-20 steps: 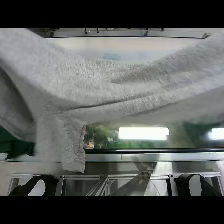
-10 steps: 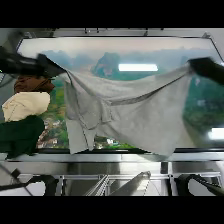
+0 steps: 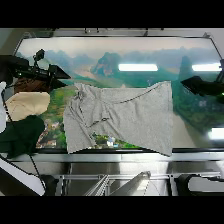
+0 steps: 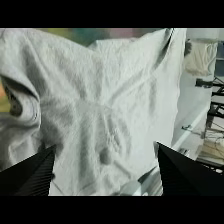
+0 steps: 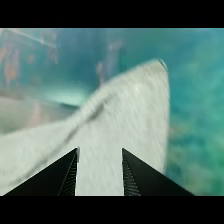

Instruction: Fold the shirts.

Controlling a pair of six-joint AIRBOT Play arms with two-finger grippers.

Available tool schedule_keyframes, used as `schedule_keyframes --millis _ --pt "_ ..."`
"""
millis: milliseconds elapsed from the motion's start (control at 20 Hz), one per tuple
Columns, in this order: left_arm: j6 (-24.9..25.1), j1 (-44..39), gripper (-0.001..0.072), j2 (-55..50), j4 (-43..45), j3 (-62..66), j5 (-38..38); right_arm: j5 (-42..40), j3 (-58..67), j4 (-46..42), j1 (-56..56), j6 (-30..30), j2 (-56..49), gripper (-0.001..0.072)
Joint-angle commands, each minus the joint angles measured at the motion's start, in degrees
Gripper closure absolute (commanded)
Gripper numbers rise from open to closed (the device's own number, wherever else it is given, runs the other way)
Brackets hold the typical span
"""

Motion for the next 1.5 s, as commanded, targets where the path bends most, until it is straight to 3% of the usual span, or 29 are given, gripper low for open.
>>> schedule_keyframes --millis 0,150,350,500,650,750,800,850,950,1000,1050,1100,1250,1450 --pt "-2.62 1.16 -0.0003 5.35 12.46 -5.75 6.38 9.44 -4.85 -18.43 -4.87 11.98 5.05 0.0389" --pt "-2.67 1.53 -0.0002 15.26 23.56 -23.30 -1.66 5.49 -16.44 -19.08 -6.08 12.41 12.09 0.0389" --pt "-2.32 4.63 0.0014 22.62 24.85 -43.56 -15.10 3.39 -26.36 -15.63 -5.88 10.38 18.95 0.0389" --pt "2.43 4.96 0.0015 21.68 21.42 -47.76 -19.39 6.08 -27.87 -15.17 -5.86 10.43 21.35 0.0389" --pt "6.88 4.83 0.0015 16.37 10.86 -46.07 -18.43 10.10 -28.04 -13.20 -5.86 10.43 23.61 0.0389" --pt "7.06 4.04 0.0016 12.48 9.49 -44.22 -16.98 12.52 -28.04 -12.39 -5.90 10.64 25.99 0.0389" --pt "7.54 3.21 0.0071 10.99 9.09 -43.43 -16.11 13.70 -28.04 -12.22 -5.92 11.32 27.32 0.0389" --pt "8.20 2.25 0.0186 10.12 8.13 -42.93 -15.61 14.78 -28.04 -12.24 -5.92 12.17 28.83 0.0388" --pt "9.11 0.28 0.0285 9.60 7.91 -42.64 -15.37 16.22 -28.04 -13.20 -5.92 15.43 31.85 0.0387" --pt "9.68 -0.46 0.0470 9.62 8.17 -42.64 -15.10 16.59 -28.04 -15.56 -5.92 18.18 32.98 0.0367" --pt "10.14 -0.63 0.0702 9.62 8.17 -42.64 -14.58 17.29 -28.04 -20.44 -5.95 23.10 33.86 0.0235" --pt "10.54 -0.57 0.0691 9.62 8.17 -42.64 -14.01 18.38 -28.04 -26.12 -5.92 27.58 34.23 0.0193" --pt "10.56 1.73 0.0692 9.62 8.15 -42.64 -11.50 23.45 -28.17 -41.90 -5.97 38.75 34.18 0.0193" --pt "10.97 4.96 0.0692 9.68 8.13 -42.62 -8.50 18.53 -33.33 -41.24 -5.92 38.71 33.24 0.0193"
